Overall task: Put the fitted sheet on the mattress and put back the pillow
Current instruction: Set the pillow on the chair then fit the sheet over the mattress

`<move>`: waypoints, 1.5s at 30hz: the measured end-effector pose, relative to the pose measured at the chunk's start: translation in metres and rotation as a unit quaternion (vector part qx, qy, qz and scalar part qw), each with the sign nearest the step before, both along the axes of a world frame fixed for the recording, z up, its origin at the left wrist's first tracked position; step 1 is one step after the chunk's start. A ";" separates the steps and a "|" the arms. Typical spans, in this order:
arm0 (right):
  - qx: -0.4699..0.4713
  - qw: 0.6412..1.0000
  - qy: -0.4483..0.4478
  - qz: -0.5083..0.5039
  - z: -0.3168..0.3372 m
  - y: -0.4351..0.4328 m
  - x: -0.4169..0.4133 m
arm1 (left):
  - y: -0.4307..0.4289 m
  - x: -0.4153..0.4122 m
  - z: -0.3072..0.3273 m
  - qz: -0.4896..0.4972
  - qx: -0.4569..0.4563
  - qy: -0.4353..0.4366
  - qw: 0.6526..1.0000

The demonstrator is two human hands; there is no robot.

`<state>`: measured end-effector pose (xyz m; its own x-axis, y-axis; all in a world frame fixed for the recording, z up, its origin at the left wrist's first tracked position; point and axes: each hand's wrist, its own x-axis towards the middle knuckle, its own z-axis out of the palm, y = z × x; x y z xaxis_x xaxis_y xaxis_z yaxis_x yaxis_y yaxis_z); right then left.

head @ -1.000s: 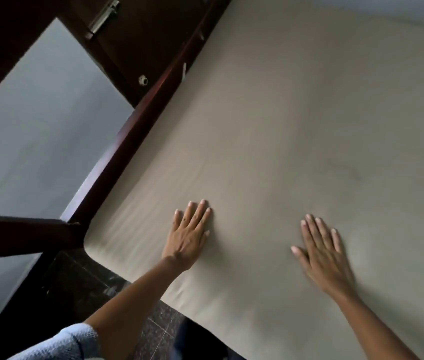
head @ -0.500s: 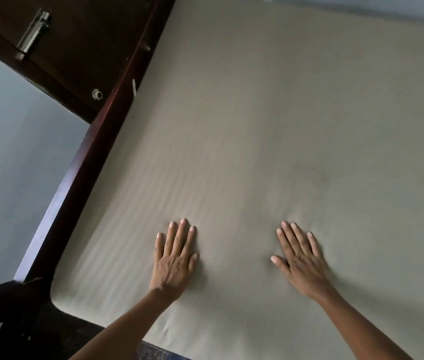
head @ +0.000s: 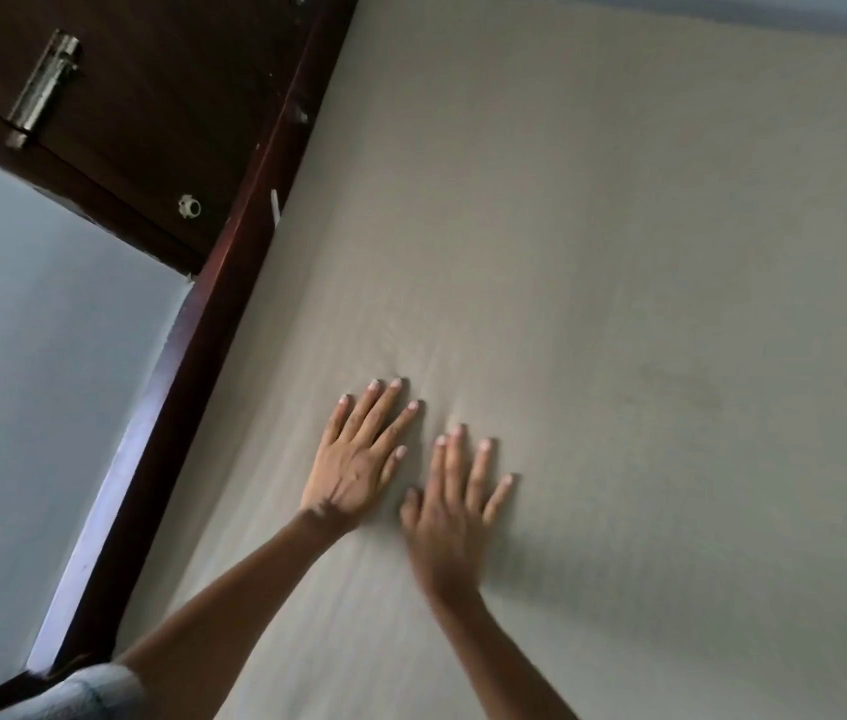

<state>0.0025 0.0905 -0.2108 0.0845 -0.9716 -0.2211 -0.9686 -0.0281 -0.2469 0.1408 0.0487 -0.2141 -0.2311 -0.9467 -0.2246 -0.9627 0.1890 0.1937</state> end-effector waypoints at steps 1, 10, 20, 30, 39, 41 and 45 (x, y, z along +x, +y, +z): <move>-0.008 0.999 -0.010 0.044 -0.003 0.002 0.008 | -0.003 -0.001 0.000 0.003 -0.006 0.005 1.000; -0.100 0.993 0.009 -0.062 -0.018 -0.014 -0.181 | -0.009 -0.040 -0.003 0.089 -0.006 0.005 0.996; -0.018 0.987 0.017 -0.159 -0.020 0.031 -0.167 | -0.008 -0.183 0.006 -0.133 0.003 0.060 0.989; -0.079 0.988 -0.083 -0.102 -0.003 0.154 -0.340 | 0.073 -0.390 0.019 -0.249 0.049 0.054 0.966; 0.014 0.904 0.090 -0.418 -0.024 0.205 -0.638 | 0.128 -0.580 0.017 -0.290 0.066 0.087 0.951; -0.001 0.938 0.083 -0.338 -0.031 0.203 -0.615 | 0.135 -0.613 0.020 -0.293 0.060 0.097 0.949; -0.028 0.992 0.011 -0.121 -0.020 0.216 -0.555 | 0.146 -0.661 0.020 -0.324 0.071 0.092 0.939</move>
<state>-0.5525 0.3063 -0.2306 -0.1575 -0.9737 -0.1646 -0.9536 0.1933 -0.2310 -0.5203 0.1944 -0.1945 -0.7950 -0.5581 -0.2378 -0.6029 0.6831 0.4123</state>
